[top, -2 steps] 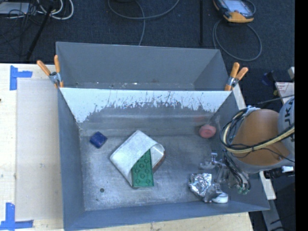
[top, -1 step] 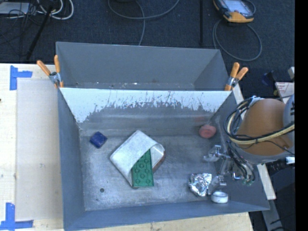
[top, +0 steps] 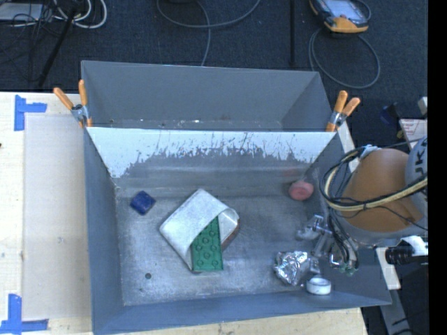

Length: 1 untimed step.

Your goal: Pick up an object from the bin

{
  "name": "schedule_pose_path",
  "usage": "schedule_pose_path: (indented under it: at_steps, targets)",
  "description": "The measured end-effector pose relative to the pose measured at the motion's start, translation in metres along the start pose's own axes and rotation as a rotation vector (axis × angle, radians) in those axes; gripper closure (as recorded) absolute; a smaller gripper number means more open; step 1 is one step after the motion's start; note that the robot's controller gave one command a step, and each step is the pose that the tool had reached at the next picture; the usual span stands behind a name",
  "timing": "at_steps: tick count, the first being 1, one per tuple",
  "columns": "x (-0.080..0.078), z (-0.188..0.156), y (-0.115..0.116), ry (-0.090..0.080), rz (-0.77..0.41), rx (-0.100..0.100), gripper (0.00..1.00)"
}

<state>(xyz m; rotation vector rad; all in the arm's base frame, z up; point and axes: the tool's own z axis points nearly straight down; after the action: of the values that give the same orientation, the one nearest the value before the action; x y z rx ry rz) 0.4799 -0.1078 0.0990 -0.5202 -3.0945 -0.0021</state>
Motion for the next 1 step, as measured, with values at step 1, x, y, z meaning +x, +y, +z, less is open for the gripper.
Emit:
schedule_pose_path:
  at_steps: [1]
  targets:
    - [-0.0031, 0.0259, -0.0045, -0.002, 0.081, -0.002, 0.0]
